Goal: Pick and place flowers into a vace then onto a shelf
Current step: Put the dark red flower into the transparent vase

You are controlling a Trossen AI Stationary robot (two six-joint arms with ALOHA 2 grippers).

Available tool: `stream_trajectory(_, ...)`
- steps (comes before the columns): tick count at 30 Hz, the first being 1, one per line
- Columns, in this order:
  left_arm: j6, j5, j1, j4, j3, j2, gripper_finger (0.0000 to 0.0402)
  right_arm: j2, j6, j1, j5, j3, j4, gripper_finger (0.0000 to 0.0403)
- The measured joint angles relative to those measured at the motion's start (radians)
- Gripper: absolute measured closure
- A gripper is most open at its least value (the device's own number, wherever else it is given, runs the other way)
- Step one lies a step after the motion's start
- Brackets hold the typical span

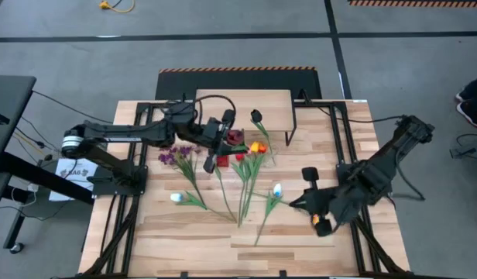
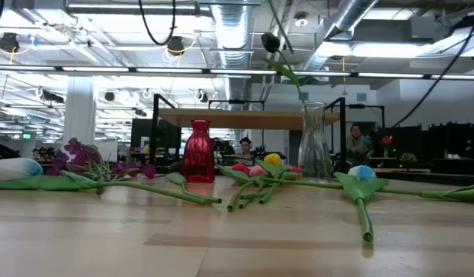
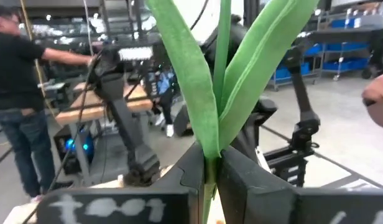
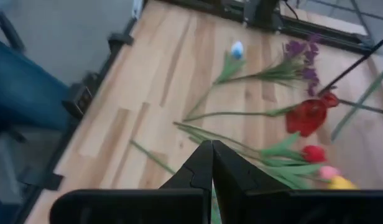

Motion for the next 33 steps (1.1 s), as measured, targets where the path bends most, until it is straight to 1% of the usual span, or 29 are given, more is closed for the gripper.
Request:
stream_trajectory(4,-0.008,-0.003,0.019,0.06,0.0,0.036,0.0388,-0.135,0.009,-0.033,-0.062,-0.201,0.169,0.0402)
stream_trajectory(7,-0.022,-0.004,0.035,0.085,0.002,0.038,0.0388,-0.224,0.011,-0.038,-0.07,-0.332,0.285,0.0402)
stream_trajectory(9,-0.024,-0.005,0.046,0.07,0.021,0.038,0.0388,-0.275,0.006,-0.033,-0.072,-0.413,0.351,0.0402)
stream_trajectory(12,-0.042,-0.004,0.06,0.036,0.087,0.065,0.0388,-0.349,-0.012,-0.022,-0.072,-0.516,0.462,0.0402)
stream_trajectory(13,-0.051,0.01,0.066,0.005,0.114,0.081,0.0388,-0.369,-0.015,-0.017,-0.072,-0.545,0.494,0.0402)
stream_trajectory(15,-0.055,0.019,0.072,-0.059,0.199,0.136,0.0388,-0.4,-0.021,-0.011,-0.072,-0.597,0.543,0.0402)
stream_trajectory(19,-0.033,0.021,0.089,-0.249,0.371,0.257,0.0388,-0.42,-0.02,-0.004,-0.07,-0.667,0.615,0.0402)
stream_trajectory(21,-0.023,0.026,0.099,-0.31,0.429,0.298,0.0388,-0.418,-0.013,0.006,-0.069,-0.685,0.632,0.0402)
stream_trajectory(22,-0.016,0.03,0.103,-0.313,0.45,0.315,0.0388,-0.416,-0.007,0.014,-0.069,-0.694,0.644,0.0402)
stream_trajectory(26,-0.006,0.025,0.124,-0.309,0.47,0.335,0.0388,-0.397,-0.007,0.039,-0.067,-0.722,0.687,0.0402)
stream_trajectory(33,0.004,0.016,0.152,-0.304,0.466,0.335,0.0388,-0.371,-0.015,0.055,-0.064,-0.724,0.724,0.0402)
